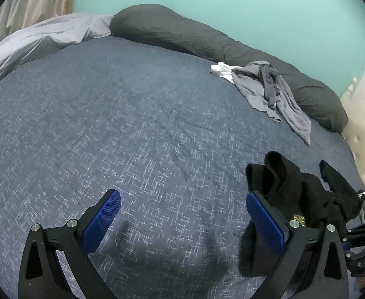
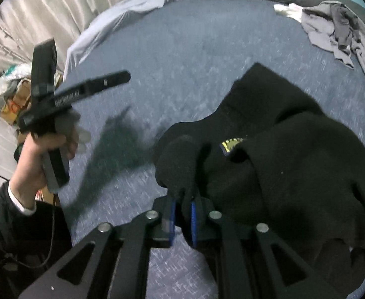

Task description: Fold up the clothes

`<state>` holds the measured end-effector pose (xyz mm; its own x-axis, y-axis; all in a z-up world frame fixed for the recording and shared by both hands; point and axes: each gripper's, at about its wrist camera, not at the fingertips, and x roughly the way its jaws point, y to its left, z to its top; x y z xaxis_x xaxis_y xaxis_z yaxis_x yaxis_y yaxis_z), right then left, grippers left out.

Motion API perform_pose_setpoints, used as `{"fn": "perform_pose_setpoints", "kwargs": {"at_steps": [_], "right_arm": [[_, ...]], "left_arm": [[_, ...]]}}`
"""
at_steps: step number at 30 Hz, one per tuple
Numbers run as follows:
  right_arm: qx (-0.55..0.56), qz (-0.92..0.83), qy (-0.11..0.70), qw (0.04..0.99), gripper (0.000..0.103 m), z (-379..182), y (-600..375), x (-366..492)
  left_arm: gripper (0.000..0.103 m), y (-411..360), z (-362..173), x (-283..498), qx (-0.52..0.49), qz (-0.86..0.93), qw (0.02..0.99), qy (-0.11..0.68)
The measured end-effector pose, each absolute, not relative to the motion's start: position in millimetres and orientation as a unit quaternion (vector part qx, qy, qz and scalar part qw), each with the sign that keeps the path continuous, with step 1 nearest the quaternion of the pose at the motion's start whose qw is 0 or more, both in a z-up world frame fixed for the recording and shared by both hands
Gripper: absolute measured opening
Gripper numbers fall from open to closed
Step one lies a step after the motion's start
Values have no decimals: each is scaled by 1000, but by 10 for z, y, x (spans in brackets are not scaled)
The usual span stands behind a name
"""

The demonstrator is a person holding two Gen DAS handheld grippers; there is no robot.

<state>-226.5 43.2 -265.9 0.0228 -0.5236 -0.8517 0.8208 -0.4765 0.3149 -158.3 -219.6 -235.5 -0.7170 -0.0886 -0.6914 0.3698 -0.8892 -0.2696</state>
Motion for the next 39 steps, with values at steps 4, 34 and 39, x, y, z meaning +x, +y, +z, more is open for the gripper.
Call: {"fn": "perform_pose_setpoints", "kwargs": {"at_steps": [4,34,39], "right_arm": [[518,-685,123,497,29,-2506,619,-2280],[518,-707,226,426,56,-2825,-171,-3827],[515,-691,247,442,56,-2893,-222,-3731]], "left_arm": [[103,-2164,-2362,-1596,356,-905,122,197],[103,-2144,-2468,-1650,372,-897,108,212],[103,-2141,-2468,-1648,371,-897,107,215]]}}
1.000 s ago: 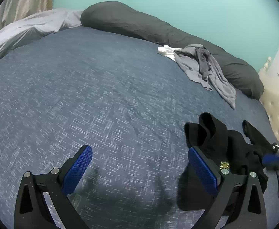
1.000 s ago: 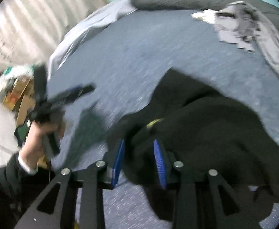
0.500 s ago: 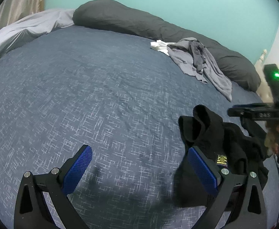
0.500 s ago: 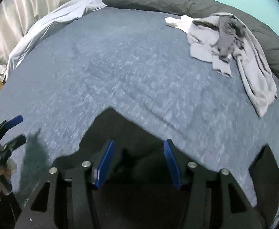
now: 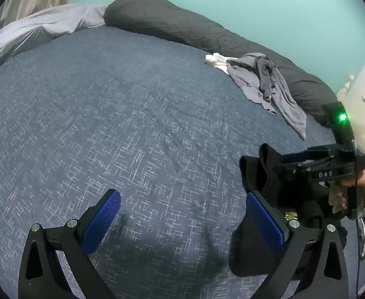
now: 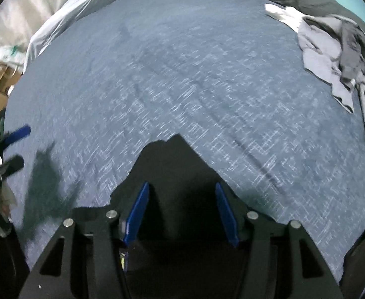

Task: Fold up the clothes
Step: 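Fold the lifted black garment over onto itself with the right gripper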

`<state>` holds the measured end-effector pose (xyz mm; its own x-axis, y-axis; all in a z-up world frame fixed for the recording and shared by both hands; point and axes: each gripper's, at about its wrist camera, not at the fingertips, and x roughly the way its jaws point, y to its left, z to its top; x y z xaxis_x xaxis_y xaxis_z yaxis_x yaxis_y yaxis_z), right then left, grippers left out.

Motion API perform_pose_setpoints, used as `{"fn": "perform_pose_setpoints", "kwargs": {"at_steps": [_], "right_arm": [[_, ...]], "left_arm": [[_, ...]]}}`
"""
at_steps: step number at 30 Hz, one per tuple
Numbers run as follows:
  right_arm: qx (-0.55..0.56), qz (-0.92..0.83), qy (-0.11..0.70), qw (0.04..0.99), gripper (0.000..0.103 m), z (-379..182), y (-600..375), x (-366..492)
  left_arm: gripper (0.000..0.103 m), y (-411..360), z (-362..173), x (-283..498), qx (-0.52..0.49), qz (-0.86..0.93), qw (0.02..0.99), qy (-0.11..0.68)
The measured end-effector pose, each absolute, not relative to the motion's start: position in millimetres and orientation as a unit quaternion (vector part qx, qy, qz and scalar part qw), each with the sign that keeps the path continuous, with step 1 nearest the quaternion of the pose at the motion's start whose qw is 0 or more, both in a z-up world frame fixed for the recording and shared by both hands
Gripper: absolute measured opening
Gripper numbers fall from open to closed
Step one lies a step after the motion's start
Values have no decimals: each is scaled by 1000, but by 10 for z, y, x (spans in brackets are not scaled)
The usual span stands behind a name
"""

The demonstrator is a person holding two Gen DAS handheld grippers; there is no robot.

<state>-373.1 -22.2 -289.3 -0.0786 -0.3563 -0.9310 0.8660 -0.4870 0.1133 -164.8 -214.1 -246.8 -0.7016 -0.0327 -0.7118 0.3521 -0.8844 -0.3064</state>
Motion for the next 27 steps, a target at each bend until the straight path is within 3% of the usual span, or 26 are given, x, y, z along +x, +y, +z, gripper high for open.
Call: {"fn": "perform_pose_setpoints", "kwargs": {"at_steps": [2,9,19,23,24,25,26,27], "right_arm": [[514,-684,249,455,53,-2898,-206,-3694],[487,-691,263,465,13,-2828,-108,-3624],[473,-690,269,477,12,-2737,-87,-3609],[485,-707,239,455,29,-2732,-108,-3750],[492,-713,224,447,36,-2730,-111,-3809],[498,-715,217,441,54,-2728,-112,-3840],[502,-714,213,440,62,-2735,-124,-3865],[506,-712,210,439,62,-2743,-136,-3890]], "left_arm": [[103,-2124,-2468,-1651,371,-897,106,213],[103,-2112,-2476,-1655,373,-897,107,213],[103,-2100,-2488,-1661,373,-896,106,215],[103,-2084,-2493,-1661,374,-897,105,212],[103,-2087,-2493,-1662,374,-897,105,213],[103,-2092,-2494,-1663,374,-896,106,214],[103,-2099,-2495,-1664,374,-896,106,215],[103,-2107,-2496,-1666,373,-896,107,216]]}}
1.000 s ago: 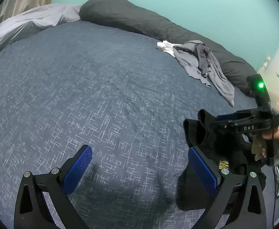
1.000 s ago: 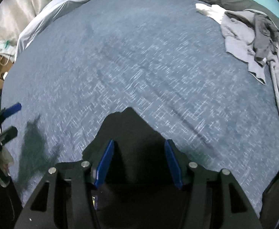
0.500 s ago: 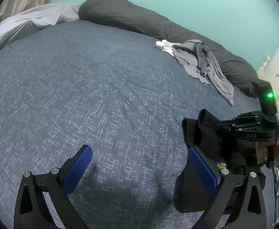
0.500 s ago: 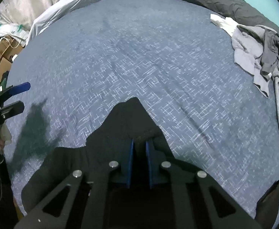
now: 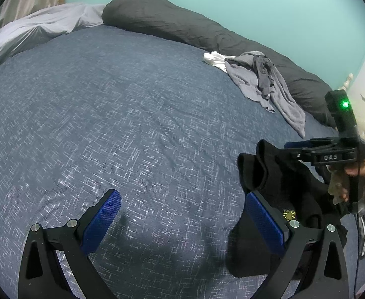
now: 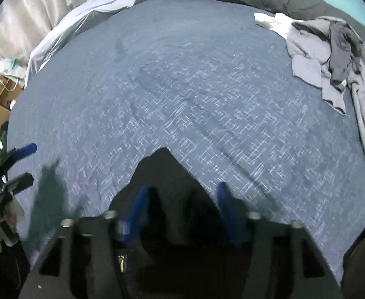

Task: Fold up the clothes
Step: 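Fold the lifted black garment over onto itself with the right gripper, then lower the black garment onto the bed and open the right gripper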

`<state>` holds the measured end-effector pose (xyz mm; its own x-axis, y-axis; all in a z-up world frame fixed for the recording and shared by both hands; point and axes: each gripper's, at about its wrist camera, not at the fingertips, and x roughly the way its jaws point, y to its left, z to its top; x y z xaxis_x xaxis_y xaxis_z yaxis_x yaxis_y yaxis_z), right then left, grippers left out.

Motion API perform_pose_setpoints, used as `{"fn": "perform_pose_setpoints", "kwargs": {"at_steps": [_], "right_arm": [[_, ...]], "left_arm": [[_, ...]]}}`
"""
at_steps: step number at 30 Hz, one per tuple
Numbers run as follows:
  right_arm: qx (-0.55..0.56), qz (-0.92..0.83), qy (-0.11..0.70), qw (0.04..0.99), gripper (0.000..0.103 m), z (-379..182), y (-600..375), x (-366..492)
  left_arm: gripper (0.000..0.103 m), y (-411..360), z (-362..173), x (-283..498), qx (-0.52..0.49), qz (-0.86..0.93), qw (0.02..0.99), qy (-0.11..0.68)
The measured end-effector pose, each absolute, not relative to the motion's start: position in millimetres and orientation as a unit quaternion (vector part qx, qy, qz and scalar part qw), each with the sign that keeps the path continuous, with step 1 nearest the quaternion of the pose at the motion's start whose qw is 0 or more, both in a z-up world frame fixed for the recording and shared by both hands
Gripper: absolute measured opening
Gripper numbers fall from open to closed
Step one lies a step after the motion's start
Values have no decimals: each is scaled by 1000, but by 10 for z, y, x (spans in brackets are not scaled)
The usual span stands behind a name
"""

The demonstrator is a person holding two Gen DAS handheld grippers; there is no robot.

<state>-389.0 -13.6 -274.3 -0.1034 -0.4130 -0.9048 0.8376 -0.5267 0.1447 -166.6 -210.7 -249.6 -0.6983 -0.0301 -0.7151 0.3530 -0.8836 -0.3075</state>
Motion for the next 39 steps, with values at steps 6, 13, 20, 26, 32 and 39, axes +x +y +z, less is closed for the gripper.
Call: {"fn": "perform_pose_setpoints", "kwargs": {"at_steps": [6,13,20,26,32,39], "right_arm": [[516,-688,244,449,62,-2900,-310,-3842],[483,-697,258,462,15,-2812,-284,-3730],[398,-763,216,461,8,-2131,-133,-3749],[317,-815,195,445,7,-1327,-281,-3837],[277,-838,190,429,7,-881,-552,-4002],[381,-827,204,361,13,-1623,-760,-4380]], "left_arm": [[103,-2119,-2502,-1676,374,-895,108,219],[103,-2131,-2502,-1663,373,-895,109,221],[103,-2114,-2511,-1667,372,-895,109,221],[103,-2123,-2517,-1675,372,-894,109,225],[103,-2140,-2533,-1678,374,-893,110,225],[103,-2195,-2548,-1677,373,-892,113,231]]}}
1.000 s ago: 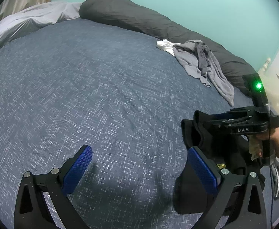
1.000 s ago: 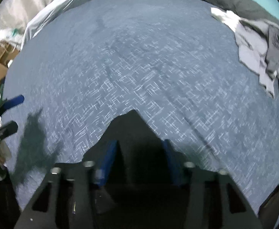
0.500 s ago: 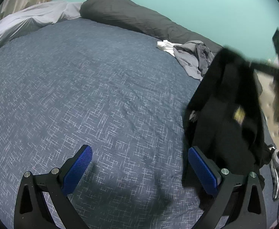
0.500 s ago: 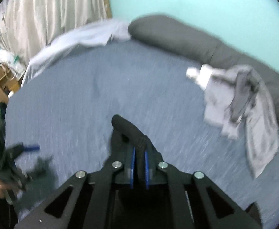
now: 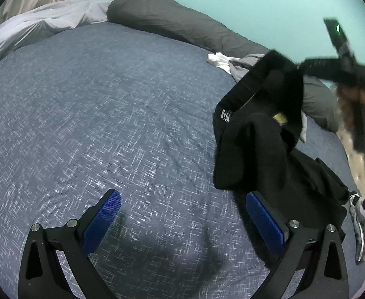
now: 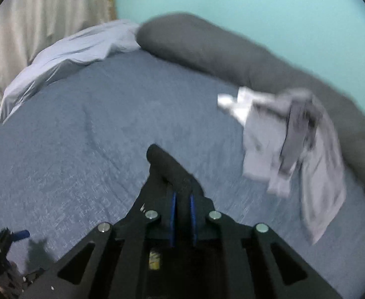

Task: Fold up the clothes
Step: 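Lower the black garment onto the bed and open the right gripper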

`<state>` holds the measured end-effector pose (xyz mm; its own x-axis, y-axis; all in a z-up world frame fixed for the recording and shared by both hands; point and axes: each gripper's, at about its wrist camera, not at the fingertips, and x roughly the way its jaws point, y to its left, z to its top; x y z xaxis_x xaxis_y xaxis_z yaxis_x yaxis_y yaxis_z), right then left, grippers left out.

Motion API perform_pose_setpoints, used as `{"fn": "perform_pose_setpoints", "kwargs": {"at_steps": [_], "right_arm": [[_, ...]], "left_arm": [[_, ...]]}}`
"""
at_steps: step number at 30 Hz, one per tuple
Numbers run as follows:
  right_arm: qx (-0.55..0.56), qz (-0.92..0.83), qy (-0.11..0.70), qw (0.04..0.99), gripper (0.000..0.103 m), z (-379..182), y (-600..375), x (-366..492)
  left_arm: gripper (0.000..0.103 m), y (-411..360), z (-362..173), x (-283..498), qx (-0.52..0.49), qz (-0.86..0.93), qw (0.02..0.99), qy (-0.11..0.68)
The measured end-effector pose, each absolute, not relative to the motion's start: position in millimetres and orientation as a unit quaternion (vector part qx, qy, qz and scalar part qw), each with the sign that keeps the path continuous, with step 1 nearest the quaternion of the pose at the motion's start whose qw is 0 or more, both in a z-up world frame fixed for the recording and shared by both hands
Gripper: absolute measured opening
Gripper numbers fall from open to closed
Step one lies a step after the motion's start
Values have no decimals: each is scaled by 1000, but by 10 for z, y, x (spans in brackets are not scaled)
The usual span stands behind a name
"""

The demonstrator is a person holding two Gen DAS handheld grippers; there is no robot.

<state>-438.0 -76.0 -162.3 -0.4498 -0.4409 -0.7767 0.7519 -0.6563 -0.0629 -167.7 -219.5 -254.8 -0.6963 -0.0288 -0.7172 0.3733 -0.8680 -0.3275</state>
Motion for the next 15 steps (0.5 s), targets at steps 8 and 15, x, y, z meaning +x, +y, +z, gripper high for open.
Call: {"fn": "perform_pose_setpoints", "kwargs": {"at_steps": [8,15], "right_arm": [[388,-863,145,290,26,-1809,-281,-4465],[373,-876,87,292,33,-1520,229,-4295]], "left_arm": [[103,-2174,-2571,-1698,378,-890,111,229],[103,-2111,-2560,-1697,379,-891,107,224]]}}
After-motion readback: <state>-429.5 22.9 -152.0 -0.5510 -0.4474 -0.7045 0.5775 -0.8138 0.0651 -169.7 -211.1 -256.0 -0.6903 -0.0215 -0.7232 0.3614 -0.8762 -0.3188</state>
